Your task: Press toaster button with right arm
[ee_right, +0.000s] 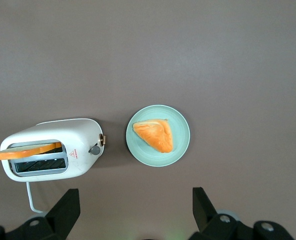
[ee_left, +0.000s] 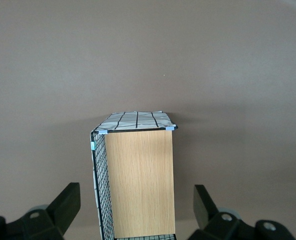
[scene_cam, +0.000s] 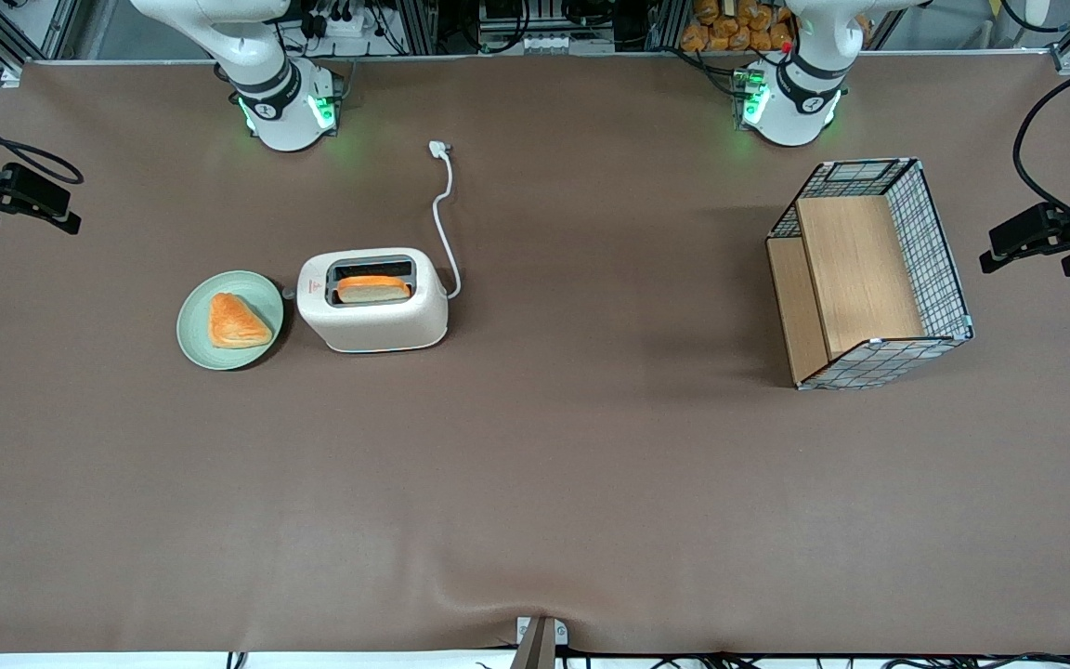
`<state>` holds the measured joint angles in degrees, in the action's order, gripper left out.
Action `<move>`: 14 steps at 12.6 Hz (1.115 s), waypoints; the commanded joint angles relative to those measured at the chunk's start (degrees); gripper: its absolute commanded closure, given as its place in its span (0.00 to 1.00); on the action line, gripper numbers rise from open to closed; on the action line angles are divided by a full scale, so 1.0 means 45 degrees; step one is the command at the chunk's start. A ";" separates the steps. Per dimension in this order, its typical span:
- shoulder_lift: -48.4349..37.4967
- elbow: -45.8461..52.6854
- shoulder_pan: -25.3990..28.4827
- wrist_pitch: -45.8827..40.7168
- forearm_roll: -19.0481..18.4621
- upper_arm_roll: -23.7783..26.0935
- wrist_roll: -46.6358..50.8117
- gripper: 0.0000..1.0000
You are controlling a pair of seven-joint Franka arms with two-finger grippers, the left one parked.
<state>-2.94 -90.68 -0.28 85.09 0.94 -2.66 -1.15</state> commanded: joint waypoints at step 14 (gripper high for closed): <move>0.0457 -0.1114 -0.0327 -0.0960 0.1388 0.0163 0.0119 0.00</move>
<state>-1.01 -92.68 -0.43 80.83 3.68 -2.48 -1.01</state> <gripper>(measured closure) 0.000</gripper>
